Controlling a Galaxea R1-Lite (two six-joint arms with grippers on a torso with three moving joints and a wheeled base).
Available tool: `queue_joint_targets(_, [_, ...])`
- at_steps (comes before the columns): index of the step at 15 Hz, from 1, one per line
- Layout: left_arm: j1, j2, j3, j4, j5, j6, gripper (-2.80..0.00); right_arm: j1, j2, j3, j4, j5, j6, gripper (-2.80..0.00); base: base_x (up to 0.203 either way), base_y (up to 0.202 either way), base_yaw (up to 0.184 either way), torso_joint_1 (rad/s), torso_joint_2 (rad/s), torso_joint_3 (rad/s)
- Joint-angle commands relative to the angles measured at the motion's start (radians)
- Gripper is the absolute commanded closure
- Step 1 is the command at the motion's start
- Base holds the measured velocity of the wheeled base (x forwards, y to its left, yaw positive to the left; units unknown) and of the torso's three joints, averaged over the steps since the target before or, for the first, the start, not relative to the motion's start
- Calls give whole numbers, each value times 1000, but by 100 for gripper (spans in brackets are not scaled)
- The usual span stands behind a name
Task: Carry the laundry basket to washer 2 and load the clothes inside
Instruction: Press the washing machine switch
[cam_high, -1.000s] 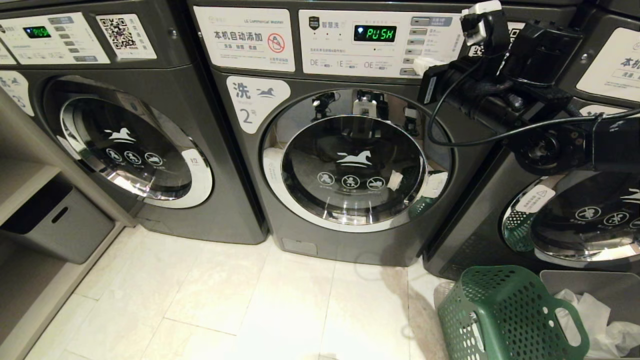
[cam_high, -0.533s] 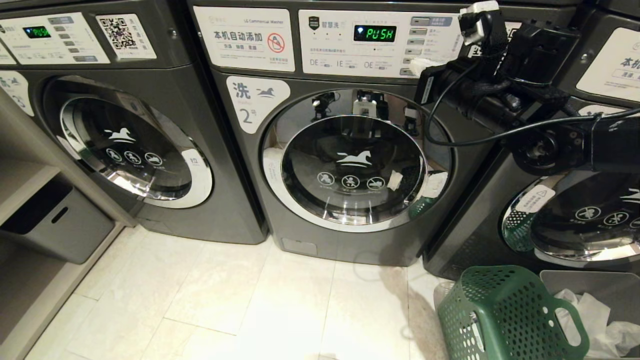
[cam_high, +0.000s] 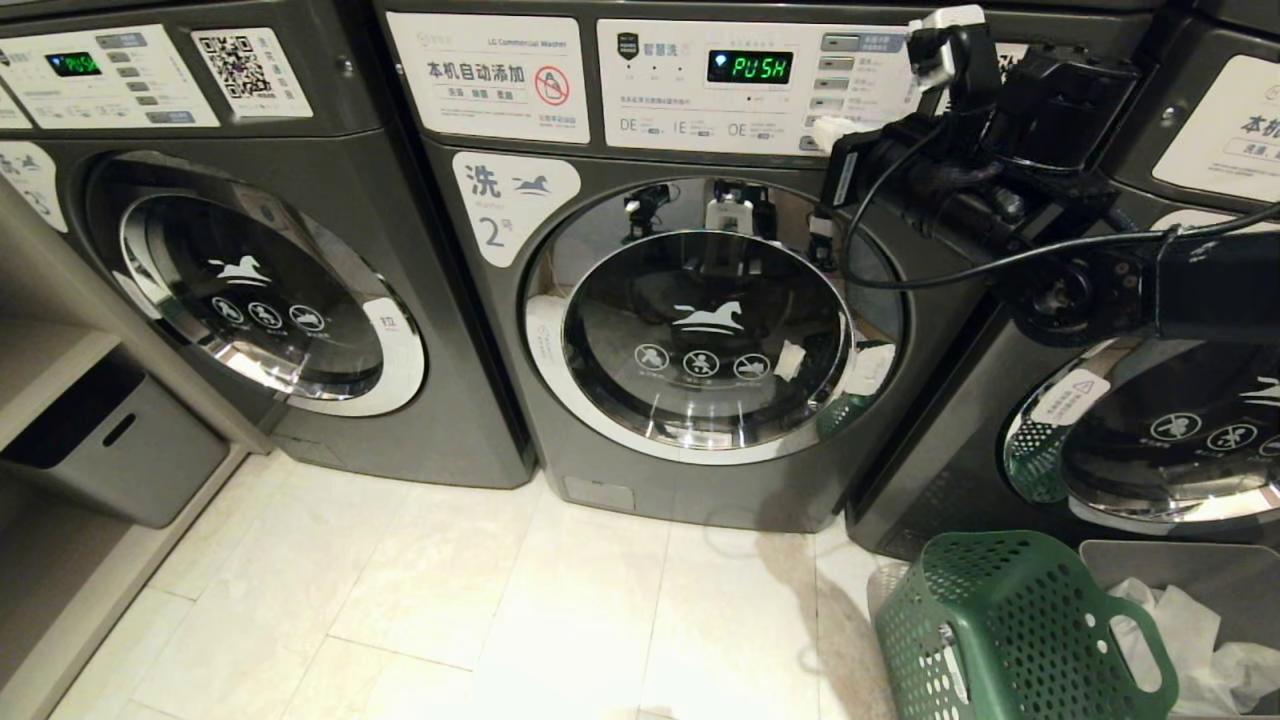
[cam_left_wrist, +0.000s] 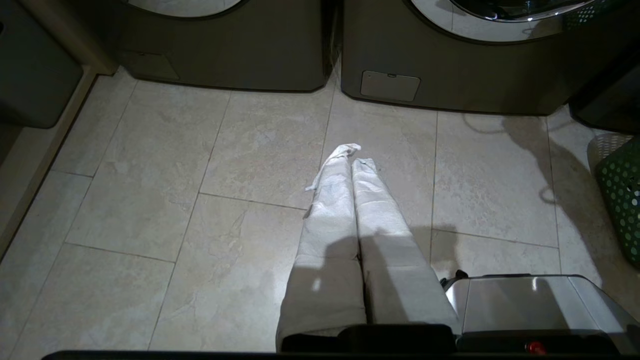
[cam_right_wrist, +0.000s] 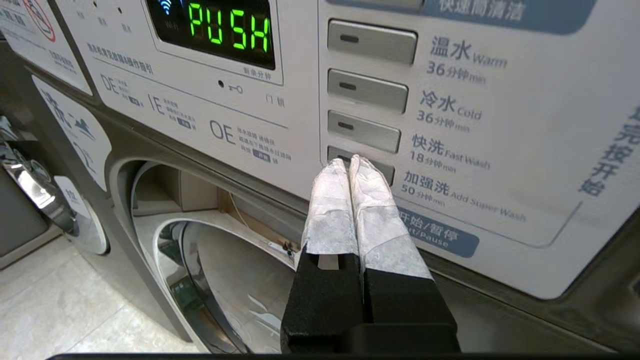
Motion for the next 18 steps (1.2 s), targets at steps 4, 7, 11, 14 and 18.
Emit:
queue_joint_targets(4, [0, 0, 0, 1, 0, 1, 0, -7, 27, -57, 30, 0, -1, 0, 0, 0, 0, 0, 0, 0])
queue_joint_targets(7, [0, -1, 0, 1, -1, 1, 0, -8, 26, -52, 32, -9, -1, 0, 0, 0, 0, 0, 0, 0])
queue_joint_targets(11, [0, 0, 0, 0, -1, 3, 0, -13, 6, -40, 31, -39, -2, 0, 0, 0, 0, 0, 0, 0])
queue_joint_targets(14, [0, 0, 0, 0, -1, 3, 0, -15, -10, -39, 32, -37, -4, 0, 0, 0, 0, 0, 0, 0])
queue_joint_targets(18, [0, 0, 1, 0, -1, 5, 0, -15, -25, -42, 29, -37, -8, 0, 0, 0, 0, 0, 0, 0])
